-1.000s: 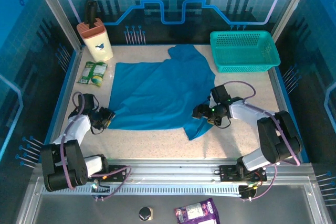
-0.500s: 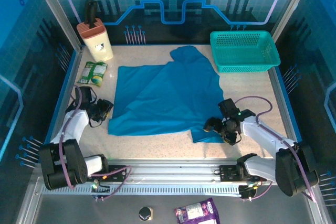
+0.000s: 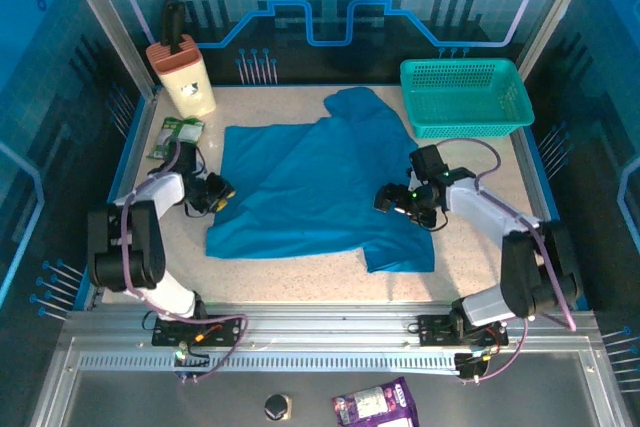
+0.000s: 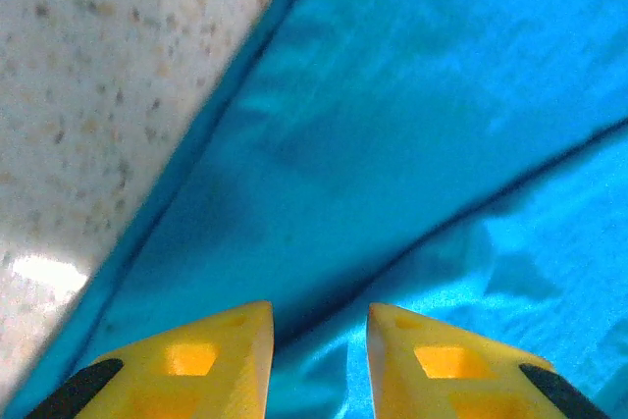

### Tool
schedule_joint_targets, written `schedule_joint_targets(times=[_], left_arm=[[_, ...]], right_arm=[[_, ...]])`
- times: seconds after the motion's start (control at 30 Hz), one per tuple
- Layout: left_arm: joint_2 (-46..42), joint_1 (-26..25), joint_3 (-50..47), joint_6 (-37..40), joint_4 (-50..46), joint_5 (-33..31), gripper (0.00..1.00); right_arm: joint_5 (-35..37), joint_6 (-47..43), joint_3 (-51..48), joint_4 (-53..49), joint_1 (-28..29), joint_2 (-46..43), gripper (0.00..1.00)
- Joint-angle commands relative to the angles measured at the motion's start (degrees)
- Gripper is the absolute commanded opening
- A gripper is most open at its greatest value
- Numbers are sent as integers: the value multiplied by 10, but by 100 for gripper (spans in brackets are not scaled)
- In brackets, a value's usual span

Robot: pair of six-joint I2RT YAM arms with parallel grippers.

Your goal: Fold the inside-out t-shirt

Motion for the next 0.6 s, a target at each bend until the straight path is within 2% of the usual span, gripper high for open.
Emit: schedule_joint_targets(times=[0.0, 0.33, 0.57], left_arm=[[46, 0, 40, 11, 18, -8, 31], [170, 37, 107, -21, 53, -18, 31], [211, 56, 149, -38, 58, -16, 31]], right_arm=[[-33, -48, 19, 32, -28, 40, 100], [-44, -40, -24, 40, -117, 77, 98], [-43, -42, -27, 22, -122, 33, 96]])
